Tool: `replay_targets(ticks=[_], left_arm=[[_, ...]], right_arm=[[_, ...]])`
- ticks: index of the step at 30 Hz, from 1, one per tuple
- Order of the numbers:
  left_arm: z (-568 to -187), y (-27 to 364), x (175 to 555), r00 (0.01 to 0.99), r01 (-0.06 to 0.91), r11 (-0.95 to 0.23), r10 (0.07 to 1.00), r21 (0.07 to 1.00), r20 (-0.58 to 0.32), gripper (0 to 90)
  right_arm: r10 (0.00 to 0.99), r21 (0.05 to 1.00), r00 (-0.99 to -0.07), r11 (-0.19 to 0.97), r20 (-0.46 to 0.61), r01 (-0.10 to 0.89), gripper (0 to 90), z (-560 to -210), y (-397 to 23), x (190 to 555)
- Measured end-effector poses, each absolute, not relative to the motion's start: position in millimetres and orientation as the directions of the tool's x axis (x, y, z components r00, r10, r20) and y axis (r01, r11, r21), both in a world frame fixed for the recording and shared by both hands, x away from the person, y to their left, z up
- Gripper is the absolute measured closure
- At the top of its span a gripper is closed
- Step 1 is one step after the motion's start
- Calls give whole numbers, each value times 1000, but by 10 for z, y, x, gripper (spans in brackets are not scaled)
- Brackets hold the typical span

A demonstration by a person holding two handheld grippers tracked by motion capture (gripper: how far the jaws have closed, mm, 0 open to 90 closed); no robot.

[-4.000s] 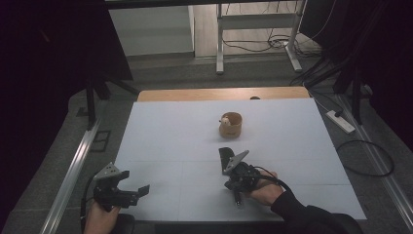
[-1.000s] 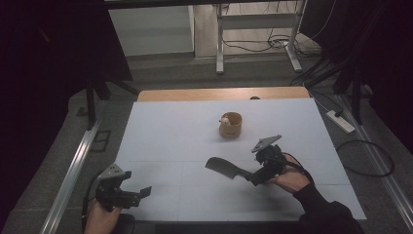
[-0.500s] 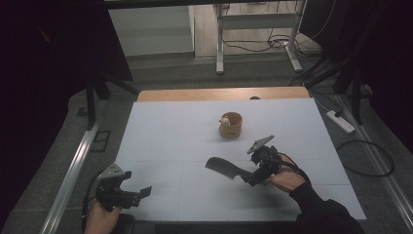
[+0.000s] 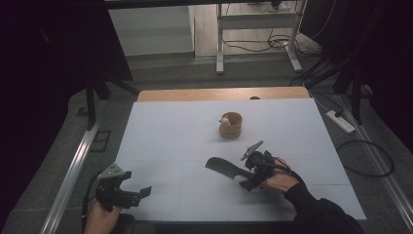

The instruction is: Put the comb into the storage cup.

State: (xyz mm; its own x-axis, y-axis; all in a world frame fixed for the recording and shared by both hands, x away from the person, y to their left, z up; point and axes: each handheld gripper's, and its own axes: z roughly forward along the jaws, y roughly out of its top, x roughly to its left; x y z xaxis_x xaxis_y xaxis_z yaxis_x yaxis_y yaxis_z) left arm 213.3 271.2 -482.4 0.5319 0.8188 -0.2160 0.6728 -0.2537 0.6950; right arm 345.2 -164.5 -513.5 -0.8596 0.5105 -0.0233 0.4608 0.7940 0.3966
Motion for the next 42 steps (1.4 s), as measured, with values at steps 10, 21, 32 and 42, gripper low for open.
replay_targets(ticks=[10,21,32,42], left_arm=[[-4824,2711,2135,533,674,-257,818,693,-215,0],[-4824,2712,2137,535,674,-257,817,693,-217,0],[-4824,2711,2139,535,674,-257,816,693,-218,0],[-4825,2713,2140,535,675,-256,816,692,-220,0]], right_arm=[[517,391,-856,794,-31,465,0,-5172,-1640,3446],[507,378,-862,804,-31,459,72,-5137,-1622,3435],[463,398,-886,817,-25,416,501,-5045,-1601,3400],[441,402,-897,825,-22,396,726,-5026,-1622,3417]])
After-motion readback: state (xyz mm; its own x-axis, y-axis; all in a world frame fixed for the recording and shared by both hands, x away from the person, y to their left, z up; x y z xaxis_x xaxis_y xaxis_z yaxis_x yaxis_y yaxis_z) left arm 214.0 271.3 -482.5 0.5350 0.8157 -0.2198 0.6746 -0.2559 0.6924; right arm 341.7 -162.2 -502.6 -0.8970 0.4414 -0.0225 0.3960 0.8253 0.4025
